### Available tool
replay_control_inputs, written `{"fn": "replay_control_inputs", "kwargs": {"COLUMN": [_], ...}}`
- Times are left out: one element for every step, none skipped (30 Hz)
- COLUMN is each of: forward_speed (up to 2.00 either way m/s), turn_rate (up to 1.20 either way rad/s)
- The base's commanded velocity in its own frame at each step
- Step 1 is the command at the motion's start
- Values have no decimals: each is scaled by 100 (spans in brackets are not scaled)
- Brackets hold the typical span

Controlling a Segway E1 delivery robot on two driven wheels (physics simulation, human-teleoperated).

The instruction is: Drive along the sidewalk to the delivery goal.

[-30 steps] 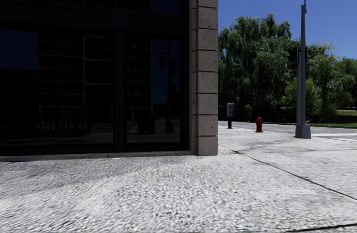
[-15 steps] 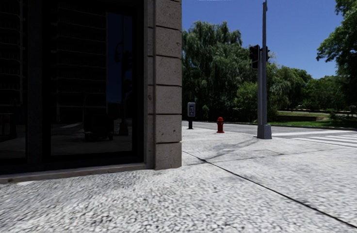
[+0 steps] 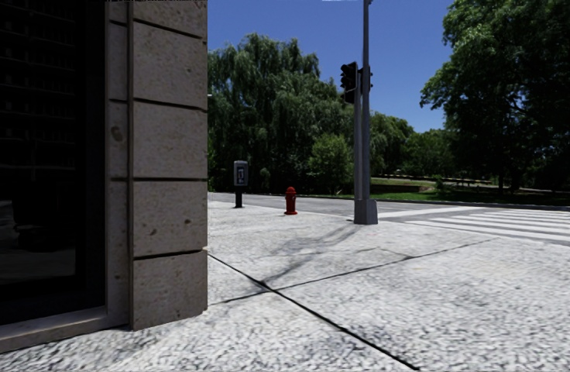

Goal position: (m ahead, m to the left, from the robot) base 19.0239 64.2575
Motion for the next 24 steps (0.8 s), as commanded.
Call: {"fn": "replay_control_inputs", "kwargs": {"forward_speed": [200, 200, 200, 200, 200, 200, 200, 200, 200, 200, 200, 200, 200, 200, 200, 200, 200, 200, 200, 200, 200, 200, 200, 200], "turn_rate": [-54, -54, -54, -54, -54, -47, -42, -40, -39, -35, -31, -31, -31, -31, -36, 0, 0, 14, 32, 38, 39, 39, 39, 40]}}
